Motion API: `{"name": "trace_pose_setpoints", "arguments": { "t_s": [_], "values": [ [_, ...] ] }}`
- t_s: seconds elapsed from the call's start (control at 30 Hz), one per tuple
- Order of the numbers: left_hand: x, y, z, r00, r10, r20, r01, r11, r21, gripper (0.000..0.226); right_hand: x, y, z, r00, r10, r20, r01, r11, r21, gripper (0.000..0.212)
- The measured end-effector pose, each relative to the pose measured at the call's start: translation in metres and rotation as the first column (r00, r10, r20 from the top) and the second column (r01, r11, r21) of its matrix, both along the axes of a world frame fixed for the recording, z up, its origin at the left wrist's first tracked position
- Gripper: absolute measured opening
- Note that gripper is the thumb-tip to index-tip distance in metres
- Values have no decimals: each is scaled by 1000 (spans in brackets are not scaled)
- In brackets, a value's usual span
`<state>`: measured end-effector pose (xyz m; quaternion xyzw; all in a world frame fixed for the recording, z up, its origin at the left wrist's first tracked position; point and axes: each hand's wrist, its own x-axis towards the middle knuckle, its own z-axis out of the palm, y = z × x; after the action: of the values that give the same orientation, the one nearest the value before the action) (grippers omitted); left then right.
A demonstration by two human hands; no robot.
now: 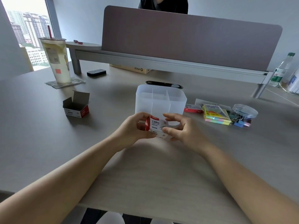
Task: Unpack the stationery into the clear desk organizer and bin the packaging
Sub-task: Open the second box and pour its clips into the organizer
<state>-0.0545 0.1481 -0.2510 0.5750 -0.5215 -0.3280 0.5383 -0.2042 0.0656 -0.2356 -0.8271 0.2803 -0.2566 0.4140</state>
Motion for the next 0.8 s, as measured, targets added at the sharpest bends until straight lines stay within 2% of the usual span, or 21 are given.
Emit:
{"name": "trace_pose_setpoints", "arguments": {
  "t_s": [0.07, 0.23, 0.37, 0.67, 0.8],
  "values": [
    [1, 2, 1, 1000, -16, 25, 16, 1000, 8, 37, -1, 1, 4, 999, 4, -50, -15, 978, -207, 39],
    [4, 2, 1, 998, -1, 62, 1, 1000, 0, 39, 1, 3, 7, 996, 45, -78, -71, 925, -373, 35],
    [6, 2, 2, 995, -17, 103, 16, 1000, 9, 37, -1, 2, 4, 994, 63, -94, -96, 908, -408, 34],
    [7, 2, 4, 995, -65, 78, 63, 998, 24, 37, 0, 3, 0, 984, 77, -161, -150, 842, -518, 35],
    [7, 2, 5, 994, -81, 76, 79, 996, 27, 35, 1, 4, 0, 986, 44, -162, -121, 852, -510, 39]
  ]
}}
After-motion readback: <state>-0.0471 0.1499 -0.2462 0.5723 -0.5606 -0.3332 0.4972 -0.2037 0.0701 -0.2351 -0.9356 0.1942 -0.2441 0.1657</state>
